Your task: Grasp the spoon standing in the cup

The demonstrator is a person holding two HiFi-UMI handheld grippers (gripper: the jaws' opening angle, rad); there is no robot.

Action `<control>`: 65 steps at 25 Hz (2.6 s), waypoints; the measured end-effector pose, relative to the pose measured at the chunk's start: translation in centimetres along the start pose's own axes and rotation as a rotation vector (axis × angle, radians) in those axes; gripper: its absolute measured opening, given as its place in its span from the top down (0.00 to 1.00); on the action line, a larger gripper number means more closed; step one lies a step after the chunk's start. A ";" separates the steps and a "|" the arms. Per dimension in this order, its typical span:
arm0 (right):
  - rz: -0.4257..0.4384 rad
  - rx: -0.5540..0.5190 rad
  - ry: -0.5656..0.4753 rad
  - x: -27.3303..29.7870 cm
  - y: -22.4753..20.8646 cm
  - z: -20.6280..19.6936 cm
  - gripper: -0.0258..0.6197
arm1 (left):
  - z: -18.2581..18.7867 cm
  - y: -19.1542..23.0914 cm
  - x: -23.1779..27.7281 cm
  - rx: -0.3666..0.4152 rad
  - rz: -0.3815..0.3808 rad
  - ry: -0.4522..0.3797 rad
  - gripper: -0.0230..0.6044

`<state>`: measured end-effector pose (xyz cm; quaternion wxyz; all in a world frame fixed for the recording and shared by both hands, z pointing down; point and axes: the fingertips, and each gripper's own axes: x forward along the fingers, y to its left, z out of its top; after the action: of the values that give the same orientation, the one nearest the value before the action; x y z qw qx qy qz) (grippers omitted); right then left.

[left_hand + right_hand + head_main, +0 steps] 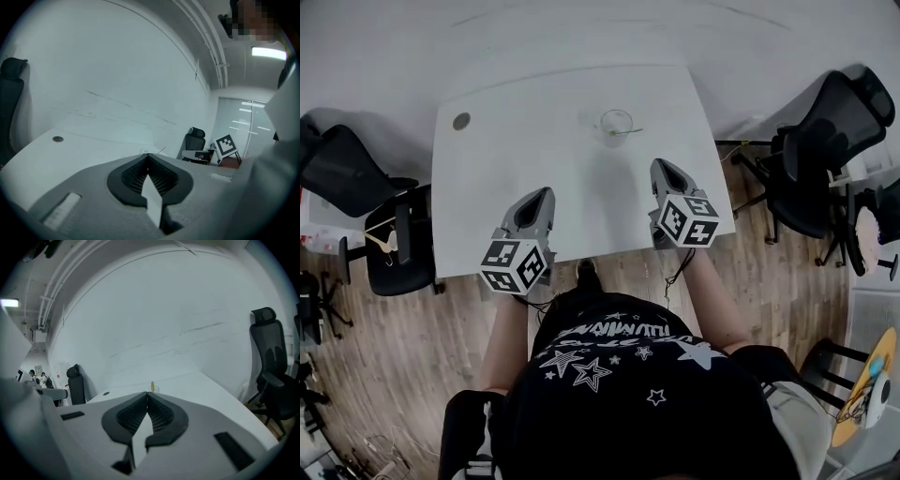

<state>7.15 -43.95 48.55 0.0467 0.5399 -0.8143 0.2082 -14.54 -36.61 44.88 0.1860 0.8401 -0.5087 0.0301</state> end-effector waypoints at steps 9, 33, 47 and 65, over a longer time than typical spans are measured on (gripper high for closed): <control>-0.042 0.010 0.038 4.0 -0.2 -0.5 0.86 | 0.6 3.6 2.3 -0.015 -0.014 0.021 0.95; -0.135 0.054 0.088 11.0 -1.7 -1.0 0.88 | 0.8 8.2 6.1 -0.052 -0.017 0.056 0.95; -0.135 0.046 0.065 11.1 -1.8 -0.3 0.93 | 0.8 8.9 5.4 -0.067 0.000 0.042 0.95; -0.065 0.054 0.008 10.4 -1.4 1.7 0.94 | 1.0 7.7 4.7 -0.057 0.020 0.030 0.95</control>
<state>4.35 -54.05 50.50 0.0421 0.5664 -0.7901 0.2304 -19.10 -44.11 47.21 0.2174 0.8287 -0.5149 0.0300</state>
